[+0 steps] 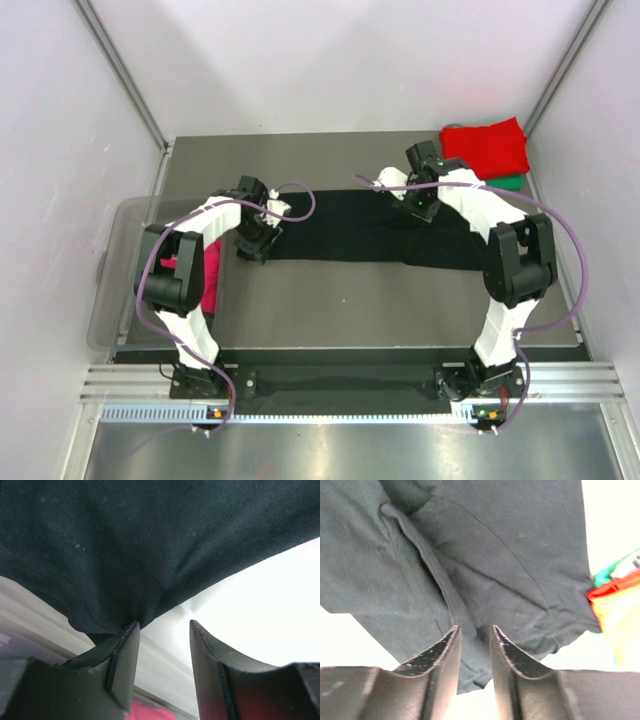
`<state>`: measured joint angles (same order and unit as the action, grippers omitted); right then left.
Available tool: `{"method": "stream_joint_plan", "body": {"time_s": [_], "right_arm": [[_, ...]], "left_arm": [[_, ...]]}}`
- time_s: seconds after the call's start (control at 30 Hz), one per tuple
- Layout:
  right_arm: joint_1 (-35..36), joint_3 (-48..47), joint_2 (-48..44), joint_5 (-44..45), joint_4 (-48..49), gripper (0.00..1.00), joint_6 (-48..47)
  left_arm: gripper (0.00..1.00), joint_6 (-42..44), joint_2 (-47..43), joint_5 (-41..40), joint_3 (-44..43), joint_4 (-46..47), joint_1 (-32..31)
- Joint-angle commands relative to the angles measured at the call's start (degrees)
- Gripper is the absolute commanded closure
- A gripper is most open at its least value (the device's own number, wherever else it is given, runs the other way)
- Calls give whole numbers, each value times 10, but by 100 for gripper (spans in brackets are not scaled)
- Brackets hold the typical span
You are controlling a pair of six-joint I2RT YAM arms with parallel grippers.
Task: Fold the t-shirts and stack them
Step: Fold the tshirt
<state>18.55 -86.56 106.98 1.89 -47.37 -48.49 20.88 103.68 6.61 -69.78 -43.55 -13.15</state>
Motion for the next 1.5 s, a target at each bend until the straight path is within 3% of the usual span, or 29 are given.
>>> {"method": "stream_joint_plan", "body": {"time_s": [0.0,0.17,0.7,0.87,1.03,1.23,1.47], "right_arm": [[7,3,-62,0,-3,68,3],[4,26,-54,5,-11,60,-6],[-14,12,4,2,-2,59,-9],[-18,15,9,9,4,64,-10],[-20,12,14,17,13,81,-10],[-20,-8,23,17,11,93,-10],[2,-60,36,36,47,96,-9]], "left_arm": [[51,-5,6,9,-1,2,1],[51,-7,9,11,-4,0,1],[51,-6,16,8,-4,1,1],[51,-6,16,9,-4,2,1],[51,-6,14,9,-1,2,1],[51,-6,16,9,-1,3,1],[51,-5,18,8,2,3,1]]}}
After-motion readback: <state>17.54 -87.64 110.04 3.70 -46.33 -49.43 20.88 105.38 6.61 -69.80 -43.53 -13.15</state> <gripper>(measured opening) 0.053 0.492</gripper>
